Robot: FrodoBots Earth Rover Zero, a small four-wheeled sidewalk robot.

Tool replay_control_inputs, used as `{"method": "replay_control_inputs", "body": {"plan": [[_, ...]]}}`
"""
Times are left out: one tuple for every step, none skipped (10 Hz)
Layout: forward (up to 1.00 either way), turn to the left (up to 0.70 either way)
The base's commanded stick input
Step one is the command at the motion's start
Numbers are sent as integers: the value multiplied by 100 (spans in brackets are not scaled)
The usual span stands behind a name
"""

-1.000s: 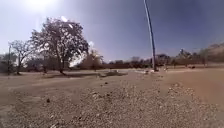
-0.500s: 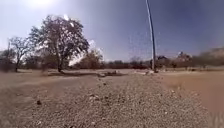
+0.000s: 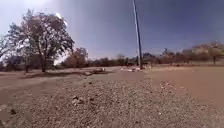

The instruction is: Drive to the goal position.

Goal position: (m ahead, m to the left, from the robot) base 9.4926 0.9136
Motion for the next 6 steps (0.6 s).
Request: {"method": "replay_control_inputs", "body": {"plan": [[50, -32], [50, -13], [50, -7], [50, -5], [50, -3], [50, -1]]}}
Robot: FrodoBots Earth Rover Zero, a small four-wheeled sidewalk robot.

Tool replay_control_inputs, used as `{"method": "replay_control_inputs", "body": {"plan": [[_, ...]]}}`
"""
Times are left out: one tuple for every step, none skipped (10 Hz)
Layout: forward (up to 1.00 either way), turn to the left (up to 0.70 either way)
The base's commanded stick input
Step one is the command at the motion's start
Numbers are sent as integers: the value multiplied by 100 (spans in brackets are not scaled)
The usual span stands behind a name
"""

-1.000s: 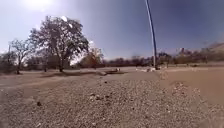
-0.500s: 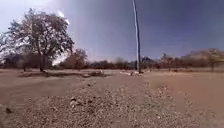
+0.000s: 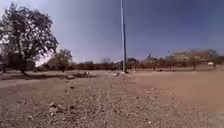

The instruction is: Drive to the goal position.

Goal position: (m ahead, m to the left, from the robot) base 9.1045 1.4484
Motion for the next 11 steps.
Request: {"method": "replay_control_inputs", "body": {"plan": [[50, 0], [50, 0], [50, 0], [50, 0], [50, 0], [50, 0], [50, 0], [50, 0], [50, 0], [50, 0], [50, 0]]}}
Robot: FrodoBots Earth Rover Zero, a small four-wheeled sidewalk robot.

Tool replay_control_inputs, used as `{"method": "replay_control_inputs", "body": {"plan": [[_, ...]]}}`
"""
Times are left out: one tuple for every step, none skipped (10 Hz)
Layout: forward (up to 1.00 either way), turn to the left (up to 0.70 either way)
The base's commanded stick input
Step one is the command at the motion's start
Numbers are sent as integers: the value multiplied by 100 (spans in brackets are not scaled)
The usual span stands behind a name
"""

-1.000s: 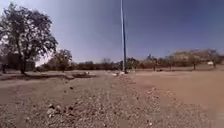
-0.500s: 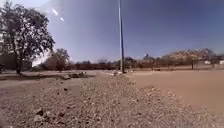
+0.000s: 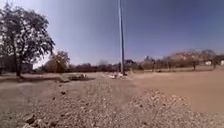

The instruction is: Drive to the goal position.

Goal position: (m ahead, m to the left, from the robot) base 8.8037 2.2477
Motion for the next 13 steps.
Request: {"method": "replay_control_inputs", "body": {"plan": [[50, 0], [50, 0], [50, 0], [50, 0], [50, 0], [50, 0], [50, 0], [50, 0], [50, 0], [50, 0], [50, 0], [50, 0], [50, 0]]}}
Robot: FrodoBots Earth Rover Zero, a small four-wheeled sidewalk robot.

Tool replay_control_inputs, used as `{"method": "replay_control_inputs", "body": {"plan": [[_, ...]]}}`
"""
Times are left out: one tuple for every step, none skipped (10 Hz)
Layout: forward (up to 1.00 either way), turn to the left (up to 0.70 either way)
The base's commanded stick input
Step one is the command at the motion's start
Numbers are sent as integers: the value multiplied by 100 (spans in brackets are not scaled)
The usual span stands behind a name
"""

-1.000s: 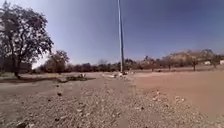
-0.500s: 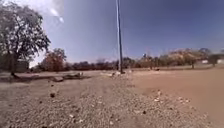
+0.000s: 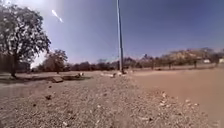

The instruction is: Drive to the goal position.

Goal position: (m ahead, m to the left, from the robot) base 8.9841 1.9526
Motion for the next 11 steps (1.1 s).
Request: {"method": "replay_control_inputs", "body": {"plan": [[50, 0], [50, 0], [50, 0], [50, 0], [50, 0], [50, 0], [50, 0], [50, 0], [50, 0], [50, 0], [50, 0]]}}
